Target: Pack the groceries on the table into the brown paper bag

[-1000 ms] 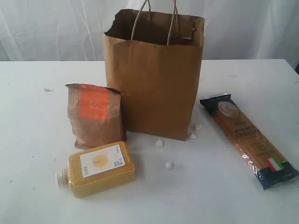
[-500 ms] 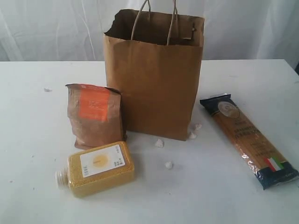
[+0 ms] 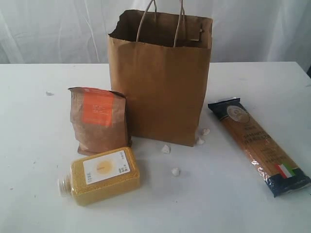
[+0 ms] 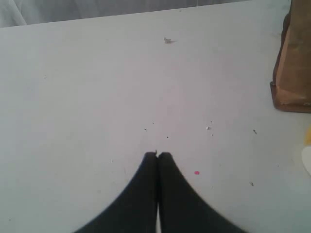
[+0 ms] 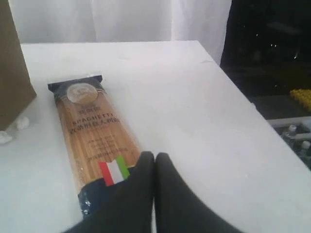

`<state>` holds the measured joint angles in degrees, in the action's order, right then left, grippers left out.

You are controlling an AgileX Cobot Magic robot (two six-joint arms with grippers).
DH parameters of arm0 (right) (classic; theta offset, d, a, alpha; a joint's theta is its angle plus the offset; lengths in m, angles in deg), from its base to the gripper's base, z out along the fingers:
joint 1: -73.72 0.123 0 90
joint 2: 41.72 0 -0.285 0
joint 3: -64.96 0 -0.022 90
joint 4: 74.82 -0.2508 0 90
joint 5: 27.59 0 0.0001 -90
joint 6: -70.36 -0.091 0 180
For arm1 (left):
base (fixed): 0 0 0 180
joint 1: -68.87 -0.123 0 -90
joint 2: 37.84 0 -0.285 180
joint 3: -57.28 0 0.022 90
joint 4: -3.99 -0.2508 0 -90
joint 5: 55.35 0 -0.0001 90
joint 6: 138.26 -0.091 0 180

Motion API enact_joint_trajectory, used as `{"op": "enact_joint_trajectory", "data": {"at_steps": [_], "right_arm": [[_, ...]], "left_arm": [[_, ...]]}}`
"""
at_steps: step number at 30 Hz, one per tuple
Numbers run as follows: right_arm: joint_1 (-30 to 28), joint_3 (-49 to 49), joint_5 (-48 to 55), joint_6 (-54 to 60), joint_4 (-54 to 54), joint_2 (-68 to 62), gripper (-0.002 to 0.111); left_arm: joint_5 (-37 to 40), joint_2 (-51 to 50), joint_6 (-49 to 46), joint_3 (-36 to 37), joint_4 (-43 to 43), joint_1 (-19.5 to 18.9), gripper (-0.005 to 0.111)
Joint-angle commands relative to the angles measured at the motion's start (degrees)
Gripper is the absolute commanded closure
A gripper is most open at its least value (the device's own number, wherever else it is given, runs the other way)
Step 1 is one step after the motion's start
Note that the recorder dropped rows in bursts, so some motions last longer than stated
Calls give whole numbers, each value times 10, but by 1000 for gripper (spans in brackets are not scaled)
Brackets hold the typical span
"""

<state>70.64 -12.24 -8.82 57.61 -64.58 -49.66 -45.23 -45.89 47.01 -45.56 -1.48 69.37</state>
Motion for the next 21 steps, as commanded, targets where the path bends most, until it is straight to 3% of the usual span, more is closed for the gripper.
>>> {"op": "enact_joint_trajectory", "data": {"at_steps": [1,12,16,21], "right_arm": [[-4,0,-11,-44,-2,2,108],[-4,0,-9,-44,-2,2,108],[-4,0,-9,-44,-2,2,108],[-4,0,-9,-44,-2,2,108]], "left_arm": [[0,3,-1,1,0,3,107],[-18,3,-22,1,-1,3,107],[-140,3,71,1,89,3,107],[-350,3,117,1,103,3,107]]}}
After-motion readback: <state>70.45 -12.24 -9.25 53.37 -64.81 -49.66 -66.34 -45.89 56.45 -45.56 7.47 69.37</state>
